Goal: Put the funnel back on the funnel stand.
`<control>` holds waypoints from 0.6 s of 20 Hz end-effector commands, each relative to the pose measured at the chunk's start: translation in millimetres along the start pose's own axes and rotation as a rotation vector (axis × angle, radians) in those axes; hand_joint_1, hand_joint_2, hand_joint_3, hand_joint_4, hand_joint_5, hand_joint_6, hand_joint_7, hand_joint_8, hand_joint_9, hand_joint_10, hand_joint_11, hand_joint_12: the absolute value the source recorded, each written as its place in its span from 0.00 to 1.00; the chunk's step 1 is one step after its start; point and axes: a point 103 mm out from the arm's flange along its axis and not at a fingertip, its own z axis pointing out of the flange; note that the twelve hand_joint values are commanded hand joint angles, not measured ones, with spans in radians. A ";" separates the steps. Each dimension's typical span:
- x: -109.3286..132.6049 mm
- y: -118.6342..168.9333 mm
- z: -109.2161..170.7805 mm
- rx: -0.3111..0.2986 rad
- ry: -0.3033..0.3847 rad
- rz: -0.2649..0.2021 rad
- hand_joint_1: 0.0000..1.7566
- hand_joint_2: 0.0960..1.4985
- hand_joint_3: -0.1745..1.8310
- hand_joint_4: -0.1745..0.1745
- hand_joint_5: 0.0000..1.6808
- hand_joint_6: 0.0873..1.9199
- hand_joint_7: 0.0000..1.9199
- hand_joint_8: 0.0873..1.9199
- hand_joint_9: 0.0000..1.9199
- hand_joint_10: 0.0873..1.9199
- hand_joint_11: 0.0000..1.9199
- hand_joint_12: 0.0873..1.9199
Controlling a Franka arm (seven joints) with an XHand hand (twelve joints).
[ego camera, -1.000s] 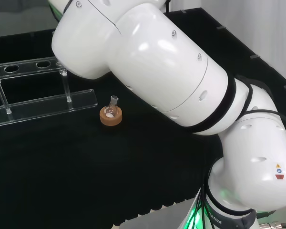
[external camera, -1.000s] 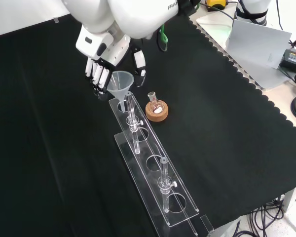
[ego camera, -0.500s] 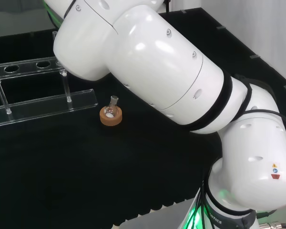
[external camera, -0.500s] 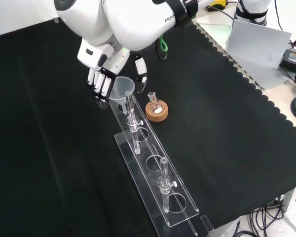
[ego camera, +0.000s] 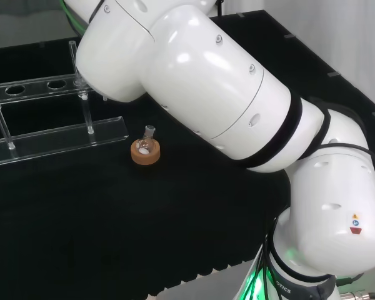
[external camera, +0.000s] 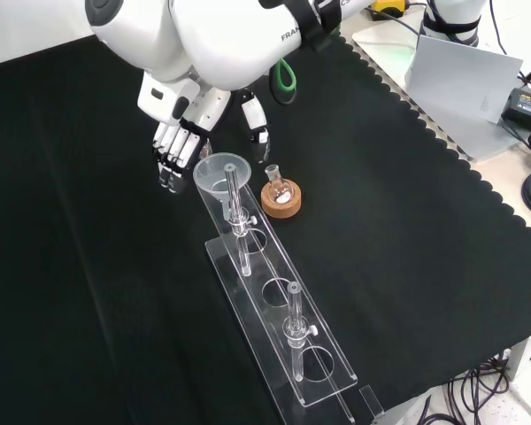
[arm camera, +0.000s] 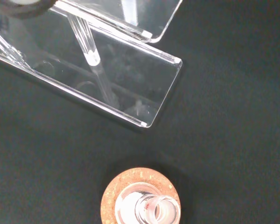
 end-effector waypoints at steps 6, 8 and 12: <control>1.0 -77.1 -25.9 -0.155 -0.007 0.054 0.34 0.42 0.25 0.44 0.00 0.00 0.01 0.00 0.00 0.34 0.01 0.78; -0.5 -95.4 -29.0 -0.175 -0.009 0.082 0.34 0.42 0.25 0.43 0.00 0.00 0.02 0.00 0.00 0.35 0.02 0.78; -2.7 -132.8 -28.0 -0.211 -0.012 0.139 0.34 0.43 0.25 0.41 0.01 0.00 0.04 0.00 0.01 0.38 0.03 0.78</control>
